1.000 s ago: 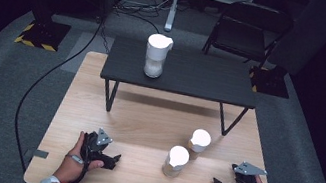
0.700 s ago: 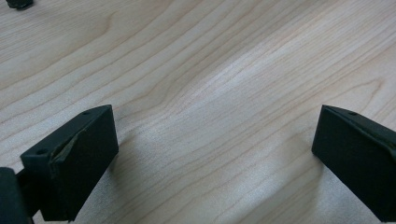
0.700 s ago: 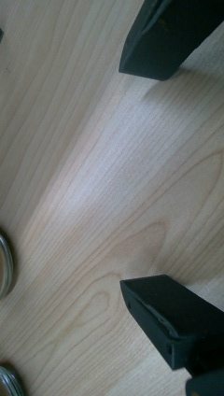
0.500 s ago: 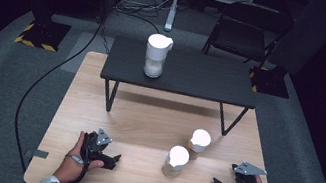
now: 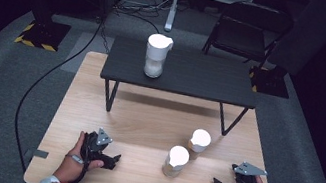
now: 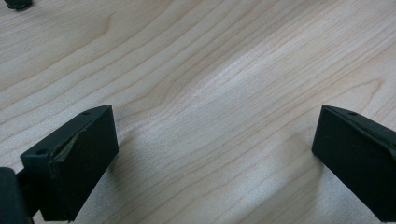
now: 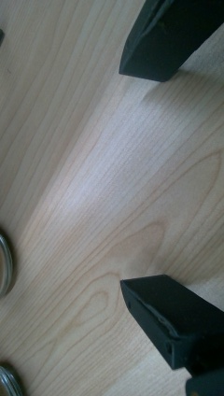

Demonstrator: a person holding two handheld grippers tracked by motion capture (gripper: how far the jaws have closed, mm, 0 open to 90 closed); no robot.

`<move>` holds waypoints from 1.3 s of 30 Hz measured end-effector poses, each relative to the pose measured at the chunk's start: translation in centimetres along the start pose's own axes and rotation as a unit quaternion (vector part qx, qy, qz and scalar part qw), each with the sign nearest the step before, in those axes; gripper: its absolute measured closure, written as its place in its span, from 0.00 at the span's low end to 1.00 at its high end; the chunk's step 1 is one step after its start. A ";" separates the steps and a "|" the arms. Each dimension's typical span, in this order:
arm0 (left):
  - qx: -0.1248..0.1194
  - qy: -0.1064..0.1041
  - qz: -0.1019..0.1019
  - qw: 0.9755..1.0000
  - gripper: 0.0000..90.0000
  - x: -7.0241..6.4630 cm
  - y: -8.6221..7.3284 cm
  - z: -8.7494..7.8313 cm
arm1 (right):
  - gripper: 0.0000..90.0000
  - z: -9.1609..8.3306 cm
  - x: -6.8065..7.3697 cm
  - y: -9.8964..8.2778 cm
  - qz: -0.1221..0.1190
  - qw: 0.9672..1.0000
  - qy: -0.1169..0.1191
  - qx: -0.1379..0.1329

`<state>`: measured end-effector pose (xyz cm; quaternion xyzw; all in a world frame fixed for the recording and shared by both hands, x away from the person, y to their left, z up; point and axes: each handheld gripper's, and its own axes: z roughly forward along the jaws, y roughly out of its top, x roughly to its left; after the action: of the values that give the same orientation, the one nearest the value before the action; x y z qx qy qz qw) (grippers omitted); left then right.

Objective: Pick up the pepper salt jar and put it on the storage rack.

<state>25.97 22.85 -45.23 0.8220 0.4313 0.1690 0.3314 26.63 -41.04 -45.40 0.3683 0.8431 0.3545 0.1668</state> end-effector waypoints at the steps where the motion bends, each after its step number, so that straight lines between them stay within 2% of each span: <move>1: 0.000 0.000 0.000 1.000 0.00 0.0 0.0 0.0 | 0.01 0.0 0.1 -0.1 -0.002 1.000 -0.004 -0.003; 7: 0.000 0.000 0.000 1.000 0.00 0.0 0.0 0.0 | 0.01 -0.4 0.7 -0.4 -0.004 1.000 -0.011 -0.019; 15: 0.000 0.000 0.000 1.000 0.00 0.0 0.0 0.0 | 0.01 -1.1 1.5 -0.5 -0.006 0.999 0.001 -0.051; 23: 0.000 0.000 0.000 1.000 0.00 0.0 0.0 0.0 | 0.01 -1.3 2.7 -0.1 -0.021 0.998 0.010 -0.062; 33: 0.000 0.000 0.000 1.000 0.00 0.0 0.0 0.0 | 0.01 -0.6 4.5 0.1 -0.038 0.994 0.041 -0.090; 39: 0.000 0.000 0.000 1.000 0.00 0.0 0.0 0.0 | 0.01 0.1 5.3 0.5 -0.054 0.993 0.052 -0.087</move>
<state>25.97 22.85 -45.23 0.8220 0.4312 0.1690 0.3315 23.34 -36.83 -45.19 0.2878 0.8351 0.4356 0.1732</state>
